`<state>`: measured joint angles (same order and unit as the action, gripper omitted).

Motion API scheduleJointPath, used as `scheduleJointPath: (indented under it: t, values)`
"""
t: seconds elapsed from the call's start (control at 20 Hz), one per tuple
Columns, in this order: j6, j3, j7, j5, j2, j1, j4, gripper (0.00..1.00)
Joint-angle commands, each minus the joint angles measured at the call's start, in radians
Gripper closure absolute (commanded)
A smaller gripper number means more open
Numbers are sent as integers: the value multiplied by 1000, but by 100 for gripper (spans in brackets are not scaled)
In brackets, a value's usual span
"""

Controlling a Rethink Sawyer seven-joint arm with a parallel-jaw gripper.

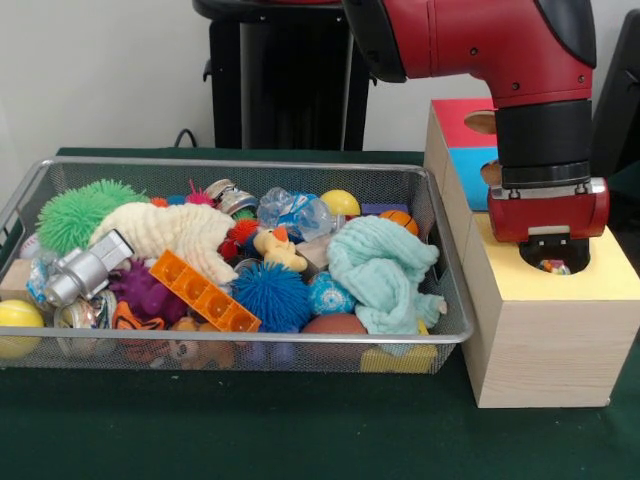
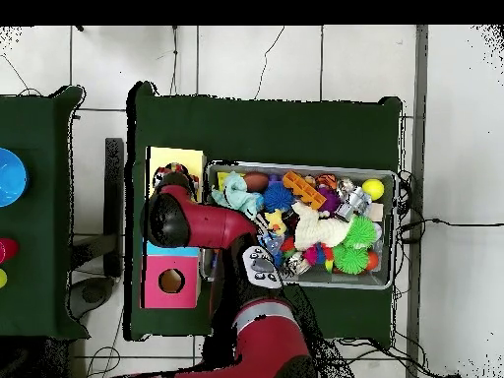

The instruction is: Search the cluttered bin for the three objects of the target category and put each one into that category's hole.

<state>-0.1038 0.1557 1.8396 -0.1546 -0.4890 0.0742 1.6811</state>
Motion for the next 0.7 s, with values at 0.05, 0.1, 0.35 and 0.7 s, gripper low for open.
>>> scheduleJointPath:
  t: [0.05,0.1,0.35,0.7]
  values:
    - [-28,-27,99,75,152,55,-5,0]
    - [17,-13,93,68,143,65,1,0]
    - [90,-7,122,25,90,57,40,0]
    - [201,-2,140,-12,-14,60,90,0]
